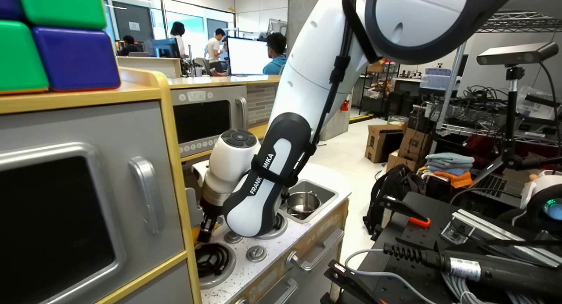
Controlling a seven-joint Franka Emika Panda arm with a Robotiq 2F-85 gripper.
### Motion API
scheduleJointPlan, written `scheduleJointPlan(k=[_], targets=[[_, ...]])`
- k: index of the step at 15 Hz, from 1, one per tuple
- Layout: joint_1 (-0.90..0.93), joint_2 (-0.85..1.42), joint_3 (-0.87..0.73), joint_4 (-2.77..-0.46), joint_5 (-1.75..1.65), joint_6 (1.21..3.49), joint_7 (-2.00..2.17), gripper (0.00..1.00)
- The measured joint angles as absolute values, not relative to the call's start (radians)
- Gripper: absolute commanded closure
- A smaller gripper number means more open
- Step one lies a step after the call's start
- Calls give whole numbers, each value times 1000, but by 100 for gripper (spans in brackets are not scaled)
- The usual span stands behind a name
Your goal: Put the carrot plush in the pot
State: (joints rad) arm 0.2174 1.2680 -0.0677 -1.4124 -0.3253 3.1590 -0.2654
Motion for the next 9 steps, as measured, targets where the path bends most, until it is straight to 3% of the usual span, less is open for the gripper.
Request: scheduleJointPlan(k=[5,7,9], targets=[[196,1301,-42,-1356,-305,3101,-229,95],[176,1305,-22,-1341,-299,3082,-222,100],[158,1305,-8,-1337,-290,3081,-219,99]])
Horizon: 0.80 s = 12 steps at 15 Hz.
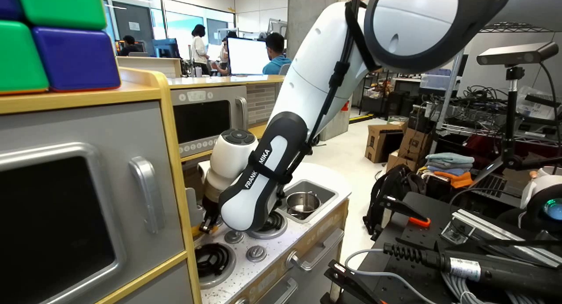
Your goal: Put the carrot plush in the pot
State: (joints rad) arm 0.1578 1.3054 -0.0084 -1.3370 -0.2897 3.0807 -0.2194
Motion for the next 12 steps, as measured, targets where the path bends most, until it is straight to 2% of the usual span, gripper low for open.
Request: scheduleJointPlan(k=[8,12], targets=[[138,1296,-2,-1353,-284,3129,-167,98],[128,1193,-43,-1487,-284,3214,-145,98]])
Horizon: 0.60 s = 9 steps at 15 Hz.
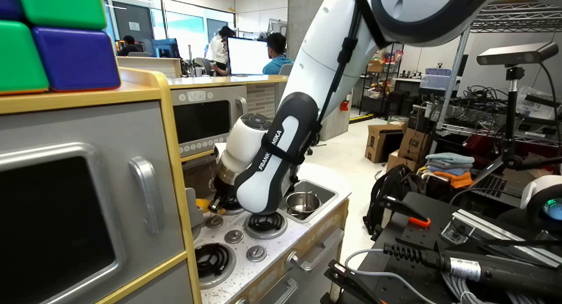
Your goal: Put the carrot plush in the pot
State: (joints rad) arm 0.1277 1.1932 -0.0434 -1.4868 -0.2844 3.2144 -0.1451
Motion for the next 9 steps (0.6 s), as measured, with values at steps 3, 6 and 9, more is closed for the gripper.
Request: scheduleJointPlan(k=[3,6,9], targets=[[130,1092,-117,-1628,-282,3216,-128,98],[165,1030,-264,-1761,-244,3213,-90,98],[179,1025,-390,-1844,-203,3202,-59,98]])
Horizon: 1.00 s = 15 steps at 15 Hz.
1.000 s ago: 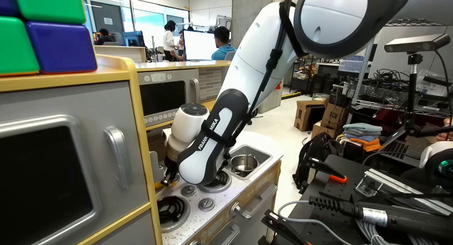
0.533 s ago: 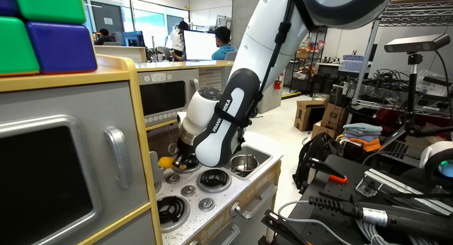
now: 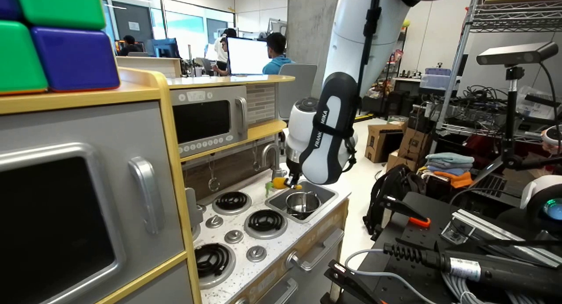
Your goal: Put the carrot plush in the pot
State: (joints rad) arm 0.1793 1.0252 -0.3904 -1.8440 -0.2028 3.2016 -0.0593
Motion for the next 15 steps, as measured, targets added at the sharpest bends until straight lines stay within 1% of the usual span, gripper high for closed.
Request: scheduleJointPlan(k=[4,5,6,8,15], targets=[[194,1035,-487,-1898,-161,3103,-1,98],[197,1036,-494,-1903,-160,3074,18,70],[199,1036,-496,-1905,-160,3051,36,68],[202,1036,-495,-1907,-160,3028,76,54],[238,1018,-495,-1915,-160,3039,177,1]])
